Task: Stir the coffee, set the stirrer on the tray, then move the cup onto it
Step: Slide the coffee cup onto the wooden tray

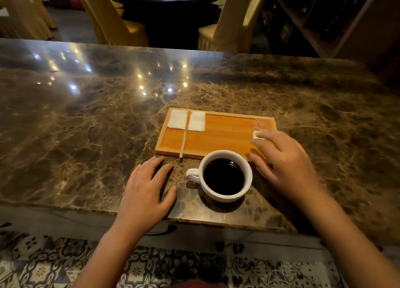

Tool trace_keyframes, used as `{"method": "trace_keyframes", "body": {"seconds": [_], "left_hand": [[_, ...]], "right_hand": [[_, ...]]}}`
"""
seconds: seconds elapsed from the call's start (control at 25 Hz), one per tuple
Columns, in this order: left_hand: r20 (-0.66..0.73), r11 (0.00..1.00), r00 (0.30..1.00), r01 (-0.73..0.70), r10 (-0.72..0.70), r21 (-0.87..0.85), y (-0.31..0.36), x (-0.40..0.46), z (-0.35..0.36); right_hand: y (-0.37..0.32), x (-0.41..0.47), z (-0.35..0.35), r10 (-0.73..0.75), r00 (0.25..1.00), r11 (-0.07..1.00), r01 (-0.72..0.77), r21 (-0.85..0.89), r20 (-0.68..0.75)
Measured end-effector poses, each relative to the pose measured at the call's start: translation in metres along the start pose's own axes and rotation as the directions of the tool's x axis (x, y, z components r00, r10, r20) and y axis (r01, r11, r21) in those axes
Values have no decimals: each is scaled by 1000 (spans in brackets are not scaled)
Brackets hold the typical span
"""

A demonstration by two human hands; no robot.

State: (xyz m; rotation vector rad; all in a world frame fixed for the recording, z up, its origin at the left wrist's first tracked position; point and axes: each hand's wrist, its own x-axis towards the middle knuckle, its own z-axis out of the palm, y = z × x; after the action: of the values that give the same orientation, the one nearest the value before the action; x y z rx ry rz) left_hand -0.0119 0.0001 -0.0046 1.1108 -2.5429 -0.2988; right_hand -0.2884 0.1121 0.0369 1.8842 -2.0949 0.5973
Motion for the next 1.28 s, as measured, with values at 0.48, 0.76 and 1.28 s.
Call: {"method": "trace_keyframes", "body": {"seconds": [0.48,0.76,1.28], "left_hand": [[-12,984,999,-34,32,-177,11,1,-12],[170,760,985,108,3,-641,36,23,-24],[400,640,901,209,168,-740,27,38,-23]], "right_hand": [[-19,-83,4,509,855,857,-495,-141,97],[-21,-81,6,517,850,853,-501,-149,103],[-22,-81,8,526,845,849,-513,-129,99]]}}
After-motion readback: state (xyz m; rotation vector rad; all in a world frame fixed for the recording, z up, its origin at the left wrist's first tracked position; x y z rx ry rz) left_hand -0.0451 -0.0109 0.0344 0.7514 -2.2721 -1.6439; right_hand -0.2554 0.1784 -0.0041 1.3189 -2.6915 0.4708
